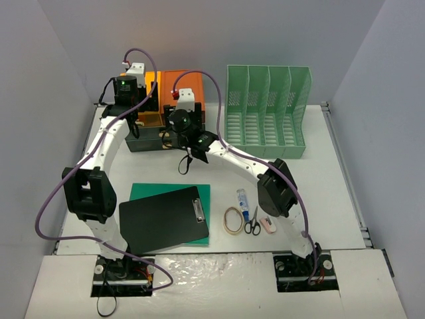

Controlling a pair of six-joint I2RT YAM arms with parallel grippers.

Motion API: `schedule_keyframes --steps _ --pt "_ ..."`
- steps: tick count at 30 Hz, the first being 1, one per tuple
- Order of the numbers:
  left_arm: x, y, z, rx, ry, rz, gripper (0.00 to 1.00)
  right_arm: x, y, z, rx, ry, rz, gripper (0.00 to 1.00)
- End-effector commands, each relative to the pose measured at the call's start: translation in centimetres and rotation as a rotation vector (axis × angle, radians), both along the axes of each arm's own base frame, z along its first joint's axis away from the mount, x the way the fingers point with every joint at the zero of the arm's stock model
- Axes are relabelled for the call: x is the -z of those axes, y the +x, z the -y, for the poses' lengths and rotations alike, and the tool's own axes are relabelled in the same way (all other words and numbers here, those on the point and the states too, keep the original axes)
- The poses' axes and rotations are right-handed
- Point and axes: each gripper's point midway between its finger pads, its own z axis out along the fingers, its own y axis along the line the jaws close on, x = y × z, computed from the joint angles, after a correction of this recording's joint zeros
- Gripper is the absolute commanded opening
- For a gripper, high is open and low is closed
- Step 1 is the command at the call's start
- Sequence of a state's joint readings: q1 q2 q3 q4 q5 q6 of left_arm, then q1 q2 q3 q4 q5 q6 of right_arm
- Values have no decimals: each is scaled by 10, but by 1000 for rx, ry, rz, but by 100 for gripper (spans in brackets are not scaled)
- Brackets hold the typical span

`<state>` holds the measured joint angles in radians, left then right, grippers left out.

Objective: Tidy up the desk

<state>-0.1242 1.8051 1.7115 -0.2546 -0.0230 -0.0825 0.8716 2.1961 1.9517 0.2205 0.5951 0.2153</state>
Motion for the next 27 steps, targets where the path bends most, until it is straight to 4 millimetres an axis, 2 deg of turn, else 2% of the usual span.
schedule_keyframes --steps 1,5,12,19,27 --pt "41 -10 -5 15 51 -130 97 -43 16 -4 7 218 55 69" --pt "41 -9 -6 12 52 -126 97 -43 20 -2 2 268 35 68" --pt "46 -7 -5 12 39 -128 97 -42 26 3 20 229 62 66" --pt "55 -8 -6 10 47 -145 97 -28 30 6 49 191 59 54" --pt "54 -5 -4 14 44 -140 97 -20 32 2 50 183 52 49"
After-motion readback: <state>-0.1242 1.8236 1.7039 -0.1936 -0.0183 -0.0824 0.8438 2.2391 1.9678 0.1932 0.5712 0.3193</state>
